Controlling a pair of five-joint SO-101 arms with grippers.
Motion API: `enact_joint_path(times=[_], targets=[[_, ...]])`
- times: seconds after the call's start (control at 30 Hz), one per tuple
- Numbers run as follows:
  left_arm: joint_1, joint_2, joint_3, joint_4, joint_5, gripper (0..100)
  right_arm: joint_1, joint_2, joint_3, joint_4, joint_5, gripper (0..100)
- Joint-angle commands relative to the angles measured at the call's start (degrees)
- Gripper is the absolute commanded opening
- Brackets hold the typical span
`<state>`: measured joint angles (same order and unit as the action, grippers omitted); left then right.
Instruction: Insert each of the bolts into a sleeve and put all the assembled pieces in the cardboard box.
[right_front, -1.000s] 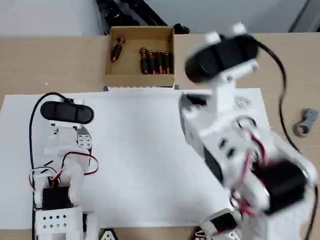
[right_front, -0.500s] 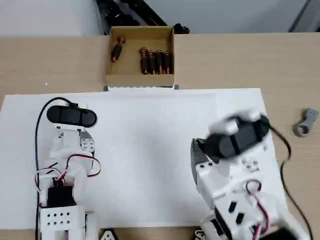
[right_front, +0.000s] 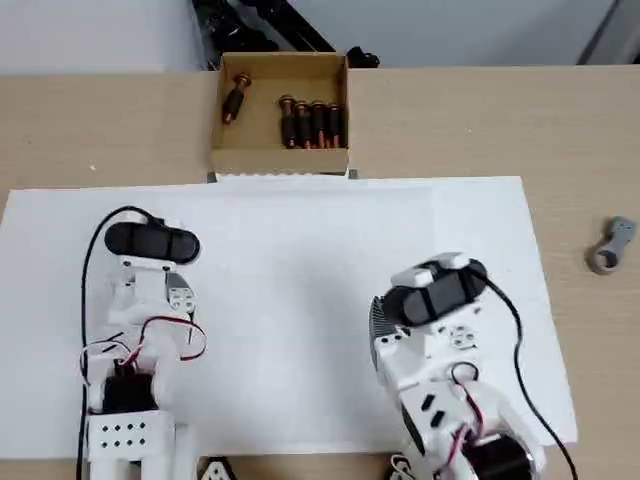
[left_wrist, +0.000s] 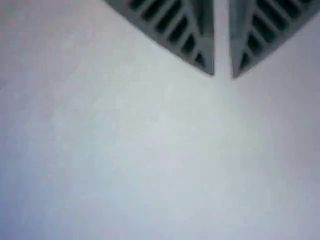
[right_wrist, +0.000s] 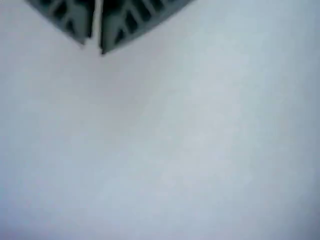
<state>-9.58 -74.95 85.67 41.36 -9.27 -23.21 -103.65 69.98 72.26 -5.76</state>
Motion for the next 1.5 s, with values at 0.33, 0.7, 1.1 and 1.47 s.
enact_joint_path(times=[0.33,0.7,1.1,1.47], targets=[[-0.44,-0.62,3.74,-5.1,-0.18,1,4.88,-0.31,18.55,-2.33,-0.35,0.4],[-0.44,-0.62,3.74,-4.75,-0.44,1,4.97,-0.31,23.03,-9.54,-0.44,0.4],[-0.44,-0.62,3.74,-4.84,-0.44,1,4.97,-0.31,23.56,-9.63,-0.35,0.7],[-0.44,-0.62,3.74,-4.84,-0.53,1,4.97,-0.31,23.56,-9.63,-0.35,0.7]])
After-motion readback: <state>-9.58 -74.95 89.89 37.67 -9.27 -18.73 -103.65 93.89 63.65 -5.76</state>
